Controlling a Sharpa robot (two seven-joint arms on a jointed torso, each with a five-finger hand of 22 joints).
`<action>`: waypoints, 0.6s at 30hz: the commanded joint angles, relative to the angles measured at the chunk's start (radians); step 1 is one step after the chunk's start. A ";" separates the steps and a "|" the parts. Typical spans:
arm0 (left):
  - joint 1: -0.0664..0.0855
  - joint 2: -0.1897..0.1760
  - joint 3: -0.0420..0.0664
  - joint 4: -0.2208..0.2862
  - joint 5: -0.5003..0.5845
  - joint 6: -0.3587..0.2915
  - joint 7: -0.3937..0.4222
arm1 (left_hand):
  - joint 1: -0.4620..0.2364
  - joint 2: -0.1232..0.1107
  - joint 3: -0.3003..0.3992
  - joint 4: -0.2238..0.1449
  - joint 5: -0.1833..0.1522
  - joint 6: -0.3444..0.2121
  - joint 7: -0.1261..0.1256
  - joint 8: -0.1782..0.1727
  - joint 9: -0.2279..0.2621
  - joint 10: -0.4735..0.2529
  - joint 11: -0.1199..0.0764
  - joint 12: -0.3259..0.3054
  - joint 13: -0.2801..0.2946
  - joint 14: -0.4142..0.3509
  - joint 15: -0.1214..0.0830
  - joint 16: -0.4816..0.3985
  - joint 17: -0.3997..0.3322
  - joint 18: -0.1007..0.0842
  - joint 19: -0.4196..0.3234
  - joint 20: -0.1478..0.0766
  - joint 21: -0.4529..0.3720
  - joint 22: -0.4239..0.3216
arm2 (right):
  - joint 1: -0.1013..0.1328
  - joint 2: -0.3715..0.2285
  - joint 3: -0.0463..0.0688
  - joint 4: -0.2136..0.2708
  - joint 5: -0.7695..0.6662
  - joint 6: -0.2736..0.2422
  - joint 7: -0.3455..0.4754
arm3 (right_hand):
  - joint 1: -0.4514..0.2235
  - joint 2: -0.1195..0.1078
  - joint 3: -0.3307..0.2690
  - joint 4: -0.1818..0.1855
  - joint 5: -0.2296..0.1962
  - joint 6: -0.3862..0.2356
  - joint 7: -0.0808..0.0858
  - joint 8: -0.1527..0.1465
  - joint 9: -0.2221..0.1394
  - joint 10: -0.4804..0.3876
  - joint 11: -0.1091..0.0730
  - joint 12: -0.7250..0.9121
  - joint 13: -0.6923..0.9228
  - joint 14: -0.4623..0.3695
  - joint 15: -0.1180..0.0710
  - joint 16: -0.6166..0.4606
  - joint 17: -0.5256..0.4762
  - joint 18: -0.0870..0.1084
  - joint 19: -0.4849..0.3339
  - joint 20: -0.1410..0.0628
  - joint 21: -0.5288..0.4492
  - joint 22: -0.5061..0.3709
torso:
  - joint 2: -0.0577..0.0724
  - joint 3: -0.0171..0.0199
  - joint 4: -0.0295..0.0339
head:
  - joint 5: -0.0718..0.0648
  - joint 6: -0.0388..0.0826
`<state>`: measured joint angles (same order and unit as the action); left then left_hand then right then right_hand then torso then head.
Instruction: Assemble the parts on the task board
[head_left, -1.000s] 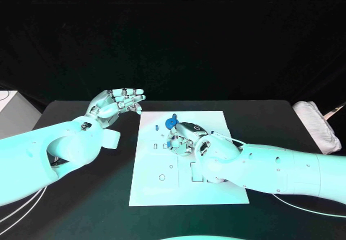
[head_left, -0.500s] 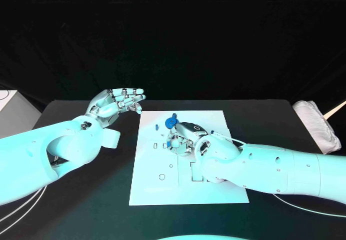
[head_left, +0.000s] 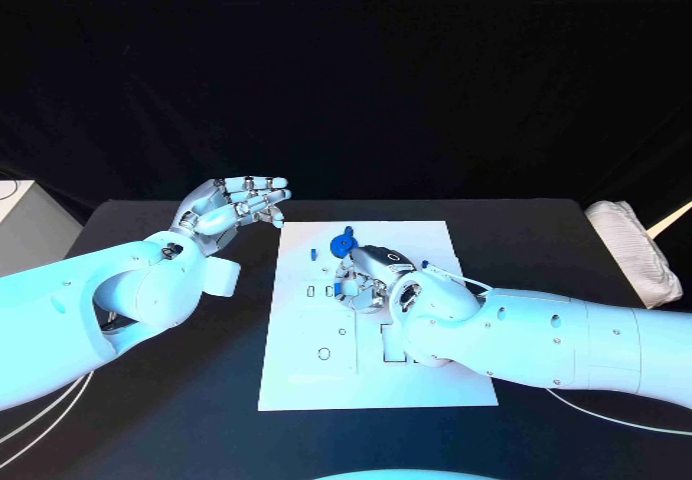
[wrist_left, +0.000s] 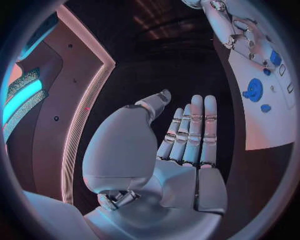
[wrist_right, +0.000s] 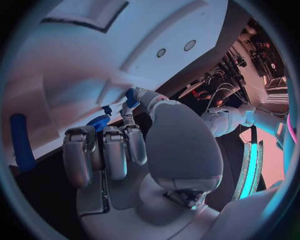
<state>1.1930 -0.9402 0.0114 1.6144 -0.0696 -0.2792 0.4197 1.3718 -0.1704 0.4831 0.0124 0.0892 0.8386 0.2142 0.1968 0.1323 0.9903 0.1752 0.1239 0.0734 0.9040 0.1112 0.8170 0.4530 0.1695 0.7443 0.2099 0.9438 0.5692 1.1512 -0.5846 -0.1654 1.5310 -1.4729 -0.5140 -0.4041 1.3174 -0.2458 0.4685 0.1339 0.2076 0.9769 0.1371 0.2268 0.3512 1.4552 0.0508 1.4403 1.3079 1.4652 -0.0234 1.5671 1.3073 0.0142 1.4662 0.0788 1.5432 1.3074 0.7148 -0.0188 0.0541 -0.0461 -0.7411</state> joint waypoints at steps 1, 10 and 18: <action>0.001 0.001 0.001 0.001 -0.004 0.018 0.003 | -0.007 0.001 0.006 0.000 -0.004 -0.001 0.021 0.004 0.000 0.006 -0.002 0.004 0.001 -0.004 -0.004 0.006 -0.001 0.014 -0.008 -0.001 0.005 0.001 | -0.001 0.000 0.000 0.001 -0.011 0.017 0.003 | -0.007 -0.003 -0.007 0.001 -0.003 -0.013 0.004 -0.006 -0.003 -0.003 0.007 -0.008 0.132 0.106 0.008 0.004 0.263 -0.005 0.086 0.007 -0.009 0.237 | 0.000 -0.0003 0.0000 | -0.001 0.000; 0.001 0.000 0.001 0.001 -0.004 0.018 0.002 | -0.007 0.001 0.006 0.000 -0.004 -0.001 0.021 0.004 0.000 0.006 -0.002 0.004 0.001 -0.004 -0.004 0.006 -0.001 0.014 -0.008 -0.001 0.005 0.001 | -0.001 -0.001 0.000 0.003 -0.008 0.015 0.013 | -0.016 -0.015 -0.028 0.004 -0.007 -0.060 0.019 -0.028 -0.017 -0.025 0.020 -0.029 0.114 0.105 0.020 0.003 0.263 -0.001 0.079 0.019 -0.024 0.226 | 0.000 -0.0004 0.0004 | -0.001 0.000; 0.001 0.002 0.000 -0.004 -0.019 0.029 -0.019 | -0.008 0.000 0.007 0.000 -0.004 -0.003 0.021 0.004 0.000 0.004 -0.001 0.005 0.000 -0.005 -0.003 0.008 -0.001 0.014 -0.009 -0.001 0.007 0.002 | -0.001 -0.024 0.000 0.037 -0.004 -0.010 0.034 | 0.051 0.026 -0.288 0.063 -0.004 -0.132 0.047 -0.083 -0.058 -0.055 0.042 -0.056 0.088 0.103 0.044 -0.001 0.254 0.004 0.070 0.041 -0.045 0.214 | 0.000 0.0005 0.0018 | 0.000 0.000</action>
<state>1.1930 -0.9401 0.0114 1.6105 -0.0717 -0.2768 0.4139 1.3714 -0.1704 0.4833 0.0125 0.0892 0.8386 0.2142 0.1968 0.1323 0.9903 0.1752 0.1245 0.0734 0.9040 0.1112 0.8217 0.4531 0.1695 0.7444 0.2099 0.9459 0.5700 1.1510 -0.6031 -0.1656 1.5580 -1.4716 -0.5137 -0.3951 1.3656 -0.2181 0.1788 0.1995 0.2025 0.8486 0.1835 0.1445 0.2929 1.4033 0.0946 1.3870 1.3077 1.4665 0.0147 1.5671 1.3073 0.0143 1.4661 0.1150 1.4994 1.3081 0.7148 -0.0189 0.0550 -0.0469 -0.7415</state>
